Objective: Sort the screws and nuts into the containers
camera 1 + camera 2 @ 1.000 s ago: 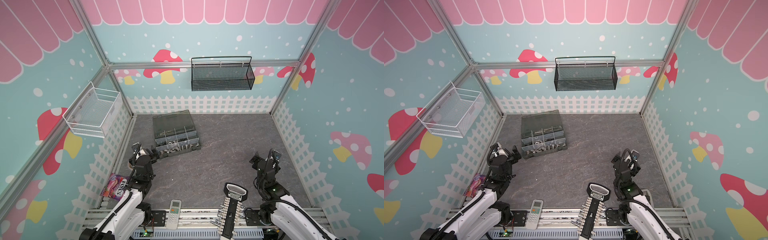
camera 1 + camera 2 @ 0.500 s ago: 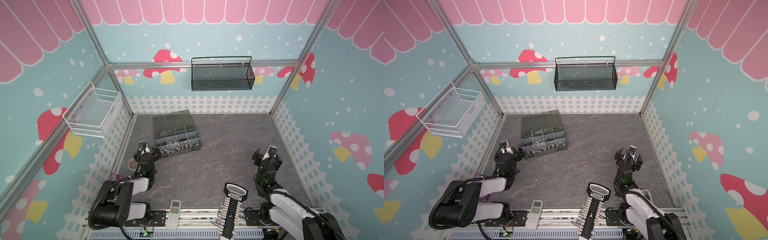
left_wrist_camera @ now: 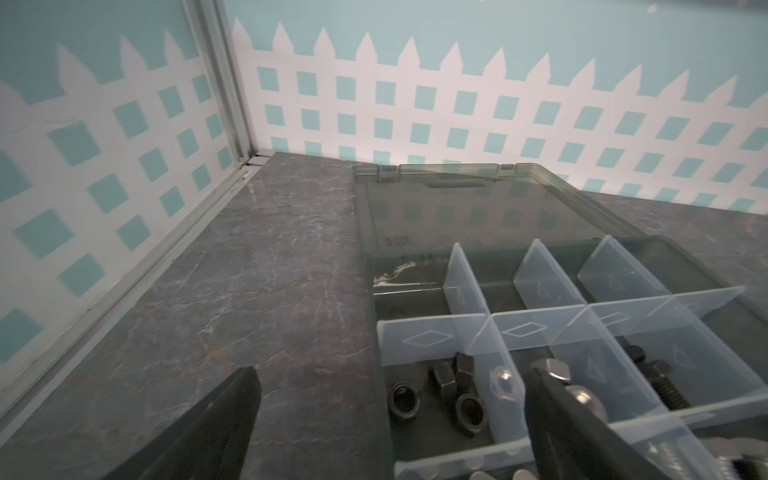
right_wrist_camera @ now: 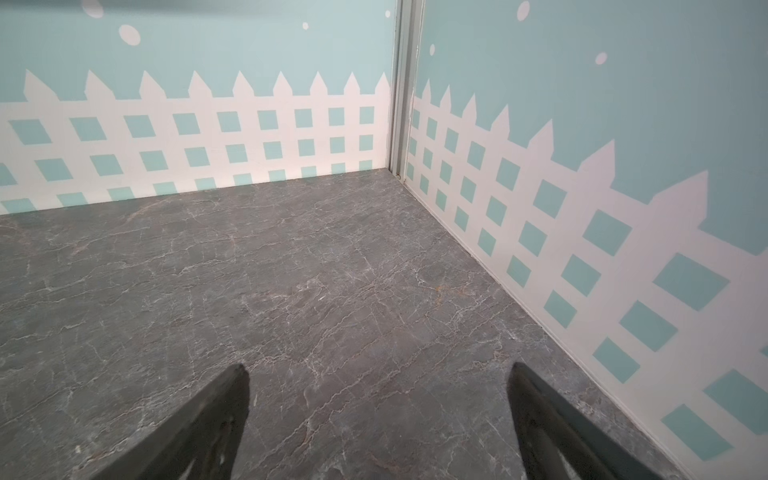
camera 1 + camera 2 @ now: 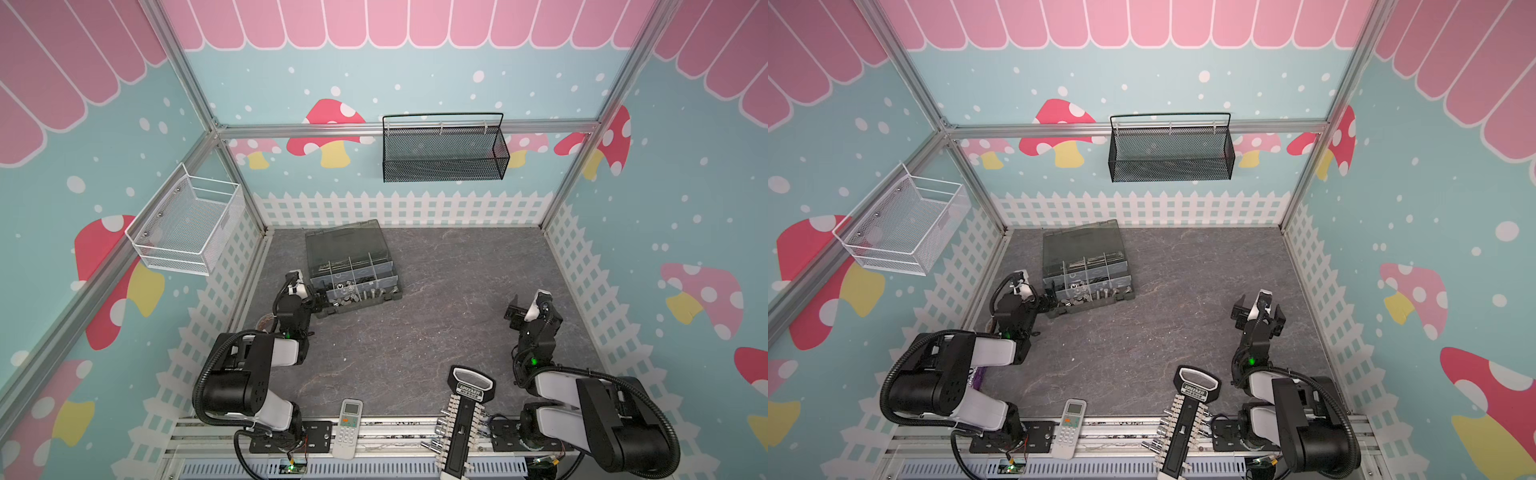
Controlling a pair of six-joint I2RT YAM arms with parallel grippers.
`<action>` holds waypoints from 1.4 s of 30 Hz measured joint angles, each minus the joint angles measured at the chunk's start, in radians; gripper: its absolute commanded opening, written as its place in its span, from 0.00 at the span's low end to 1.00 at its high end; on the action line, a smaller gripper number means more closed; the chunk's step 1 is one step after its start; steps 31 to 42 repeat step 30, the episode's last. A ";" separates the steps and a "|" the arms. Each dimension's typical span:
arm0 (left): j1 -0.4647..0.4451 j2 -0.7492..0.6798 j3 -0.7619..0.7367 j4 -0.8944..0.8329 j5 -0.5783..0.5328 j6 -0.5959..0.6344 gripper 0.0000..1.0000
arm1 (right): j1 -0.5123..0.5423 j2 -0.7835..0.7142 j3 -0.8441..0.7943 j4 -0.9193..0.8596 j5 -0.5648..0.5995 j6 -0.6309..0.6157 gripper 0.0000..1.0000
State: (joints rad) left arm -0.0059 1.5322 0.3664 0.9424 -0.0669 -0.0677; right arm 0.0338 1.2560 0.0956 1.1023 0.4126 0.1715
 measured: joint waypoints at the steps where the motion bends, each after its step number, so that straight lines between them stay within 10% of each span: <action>1: 0.002 0.000 0.010 -0.005 0.016 0.003 1.00 | -0.002 0.017 0.002 0.019 -0.011 -0.008 0.98; 19: 0.010 0.000 0.015 -0.050 0.068 0.016 1.00 | -0.050 0.262 0.116 0.144 -0.385 -0.146 0.98; 42: 0.010 0.000 0.015 -0.053 0.056 0.015 1.00 | -0.053 0.262 0.116 0.144 -0.423 -0.157 0.98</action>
